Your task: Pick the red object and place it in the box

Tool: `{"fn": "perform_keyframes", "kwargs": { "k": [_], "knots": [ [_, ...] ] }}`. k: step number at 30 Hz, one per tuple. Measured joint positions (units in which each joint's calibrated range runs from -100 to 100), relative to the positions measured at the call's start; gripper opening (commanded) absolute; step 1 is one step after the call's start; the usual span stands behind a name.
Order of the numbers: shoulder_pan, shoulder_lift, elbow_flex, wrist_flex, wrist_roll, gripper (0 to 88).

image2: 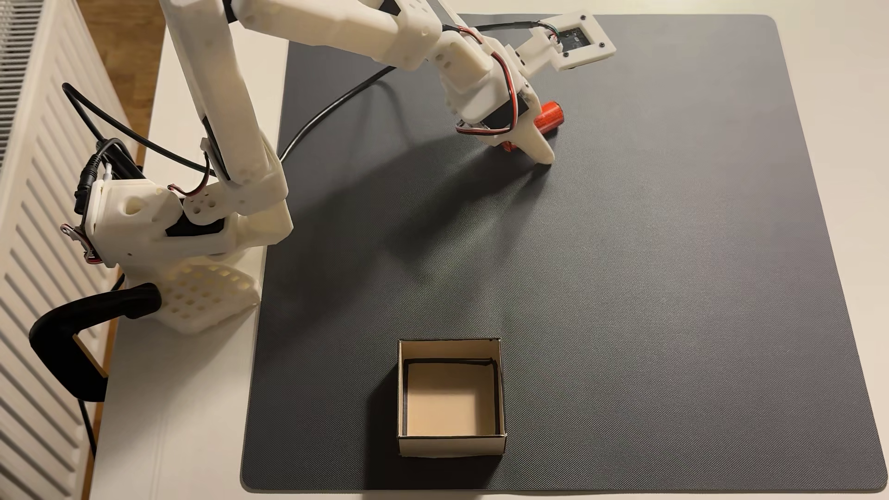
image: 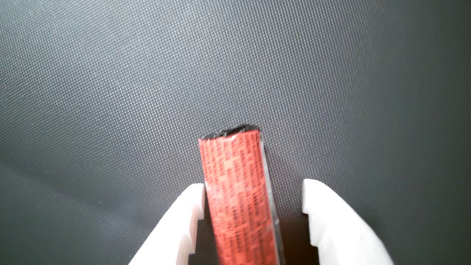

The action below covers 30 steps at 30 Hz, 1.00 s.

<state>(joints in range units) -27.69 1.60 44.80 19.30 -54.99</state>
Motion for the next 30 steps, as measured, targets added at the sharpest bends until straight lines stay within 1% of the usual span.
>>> {"fn": "perform_keyframes", "kwargs": {
  "k": [8, 10, 14, 24, 26, 28, 30],
  "knots": [
    [0.74, 2.16, -0.46, -0.09, 0.0, 17.1],
    [0.74, 2.93, -0.64, -0.43, 0.0, 13.1],
    [0.89, 4.23, -1.55, -1.48, 0.0, 0.8],
    [0.82, 5.0, -2.65, -1.39, 0.0, 0.8],
    [0.97, 4.66, -3.1, -1.13, 0.76, 0.8],
    [1.48, 3.28, -3.92, 0.61, 1.78, 0.8],
    [1.63, 1.29, -5.11, 5.13, 2.75, 0.8]
  ]
}}
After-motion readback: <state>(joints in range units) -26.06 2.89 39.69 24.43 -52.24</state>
